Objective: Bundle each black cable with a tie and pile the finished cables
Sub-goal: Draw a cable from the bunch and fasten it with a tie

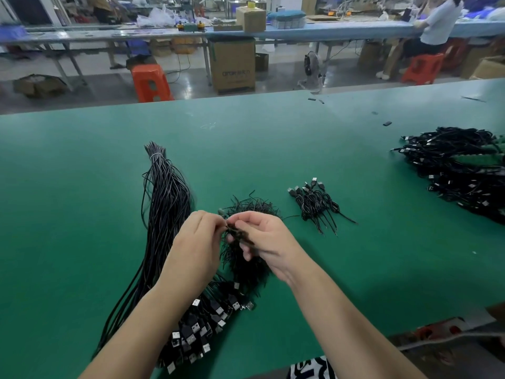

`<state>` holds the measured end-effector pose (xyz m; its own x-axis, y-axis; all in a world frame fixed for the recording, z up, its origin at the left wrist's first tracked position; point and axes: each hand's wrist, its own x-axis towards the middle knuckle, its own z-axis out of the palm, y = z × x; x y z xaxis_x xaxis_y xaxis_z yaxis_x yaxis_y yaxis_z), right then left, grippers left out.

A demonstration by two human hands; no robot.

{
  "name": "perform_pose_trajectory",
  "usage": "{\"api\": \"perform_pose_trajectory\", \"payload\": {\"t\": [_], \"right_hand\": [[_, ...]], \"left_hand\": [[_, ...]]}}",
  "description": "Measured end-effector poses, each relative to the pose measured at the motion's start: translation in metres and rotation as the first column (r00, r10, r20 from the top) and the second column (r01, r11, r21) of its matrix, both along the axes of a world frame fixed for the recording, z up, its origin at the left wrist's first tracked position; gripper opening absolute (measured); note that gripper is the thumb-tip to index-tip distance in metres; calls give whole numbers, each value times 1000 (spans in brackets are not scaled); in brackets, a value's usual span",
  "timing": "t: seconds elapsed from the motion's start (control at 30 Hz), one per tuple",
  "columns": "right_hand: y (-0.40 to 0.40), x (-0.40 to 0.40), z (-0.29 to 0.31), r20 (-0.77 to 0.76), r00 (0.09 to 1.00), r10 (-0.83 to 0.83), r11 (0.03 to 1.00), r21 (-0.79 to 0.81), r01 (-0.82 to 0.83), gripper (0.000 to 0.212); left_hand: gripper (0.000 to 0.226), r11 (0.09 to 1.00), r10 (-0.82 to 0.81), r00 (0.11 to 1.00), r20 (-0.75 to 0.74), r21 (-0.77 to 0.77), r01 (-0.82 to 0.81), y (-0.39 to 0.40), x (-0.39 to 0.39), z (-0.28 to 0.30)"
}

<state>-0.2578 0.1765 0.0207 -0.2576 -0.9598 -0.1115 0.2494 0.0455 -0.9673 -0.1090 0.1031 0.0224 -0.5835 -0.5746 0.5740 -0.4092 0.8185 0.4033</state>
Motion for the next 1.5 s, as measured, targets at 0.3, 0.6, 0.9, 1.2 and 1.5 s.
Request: {"api": "perform_pose_trajectory", "payload": {"t": [0.3, 0.6, 0.9, 1.2, 1.5], "right_hand": [[-2, 5, -10, -57, 998, -20, 998, -65, 16, 22], [-2, 3, -15, -371, 925, -80, 996, -54, 64, 15], [-5, 6, -15, -195, 976, -96, 995, -20, 94, 10], [0, 1, -14, -388, 920, -49, 999, -18, 45, 16], [-1, 4, -15, -214, 977, 1, 995, 97, 20, 33]], "left_hand": [[19, 899, 41, 999, -31, 436, -24, 0, 7, 8], [8, 985, -17, 999, 33, 174, 11, 7, 7, 5], [12, 977, -40, 999, -8, 208, 41, 12, 9, 2], [20, 836, 55, 994, -92, 549, 5, -2, 9, 10], [17, 972, 1, 990, 139, -233, 32, 1, -1, -5]]}}
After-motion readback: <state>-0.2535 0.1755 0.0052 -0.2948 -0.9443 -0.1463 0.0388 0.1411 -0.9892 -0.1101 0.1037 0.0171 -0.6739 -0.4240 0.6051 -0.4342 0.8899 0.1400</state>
